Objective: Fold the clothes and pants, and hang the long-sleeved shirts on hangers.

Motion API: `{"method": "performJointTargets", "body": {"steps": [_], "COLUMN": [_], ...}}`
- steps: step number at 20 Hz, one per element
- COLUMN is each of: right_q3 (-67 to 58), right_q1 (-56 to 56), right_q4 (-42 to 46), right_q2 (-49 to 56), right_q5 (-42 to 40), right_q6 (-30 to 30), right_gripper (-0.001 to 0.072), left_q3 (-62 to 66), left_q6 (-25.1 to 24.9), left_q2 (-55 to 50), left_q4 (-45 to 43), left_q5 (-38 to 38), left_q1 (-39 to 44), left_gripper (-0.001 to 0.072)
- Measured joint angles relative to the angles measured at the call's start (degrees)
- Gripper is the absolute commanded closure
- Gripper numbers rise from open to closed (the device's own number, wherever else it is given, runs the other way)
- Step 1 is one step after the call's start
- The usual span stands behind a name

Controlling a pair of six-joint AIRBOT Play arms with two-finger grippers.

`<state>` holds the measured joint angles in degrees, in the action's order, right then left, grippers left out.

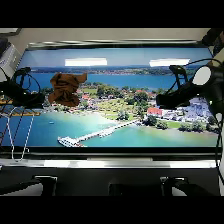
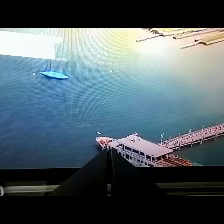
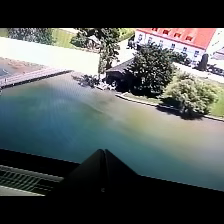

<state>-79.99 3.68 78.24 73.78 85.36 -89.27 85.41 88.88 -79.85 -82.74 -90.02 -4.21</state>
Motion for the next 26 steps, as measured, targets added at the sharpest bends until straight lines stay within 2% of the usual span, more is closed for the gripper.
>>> {"method": "performJointTargets", "body": {"steps": [15, 16, 17, 18, 19, 22, 26], "right_q3": [0.00, 0.00, 0.00, 0.00, 0.00, 0.00, 0.00], "right_q1": [0.00, 0.00, 0.00, 0.00, 0.00, 0.00, 0.00], "right_q4": [-0.07, -0.42, -0.61, -0.70, -0.83, -1.09, -1.25], "right_q2": [0.00, 0.00, 0.00, 0.00, 0.00, 0.00, 0.00], "right_q5": [-0.02, -0.13, -0.17, -0.22, -0.37, -1.20, -1.46], "right_q6": [-0.33, -0.74, -1.03, -1.20, -1.40, -1.77, -1.88], "right_gripper": [0.0679, 0.0679, 0.0679, 0.0679, 0.0679, 0.0679, 0.0678], "left_q3": [0.00, 0.00, 0.00, 0.00, -0.02, -0.02, -0.02], "left_q6": [0.00, 0.02, 0.02, 0.02, 0.02, 0.55, 1.64], "left_q2": [-0.02, -0.02, -0.09, -0.22, -0.39, -1.62, -6.10], "left_q4": [0.02, 0.02, 0.02, 0.02, 0.02, 0.07, 2.36], "left_q5": [0.00, 0.04, 0.33, 1.11, 2.14, 9.22, 27.10], "left_q1": [0.00, 0.00, 0.00, 0.00, 0.04, 0.50, 1.46], "left_gripper": [0.0684, 0.0641, 0.0449, 0.0174, -0.0013, -0.0013, -0.0013]}}
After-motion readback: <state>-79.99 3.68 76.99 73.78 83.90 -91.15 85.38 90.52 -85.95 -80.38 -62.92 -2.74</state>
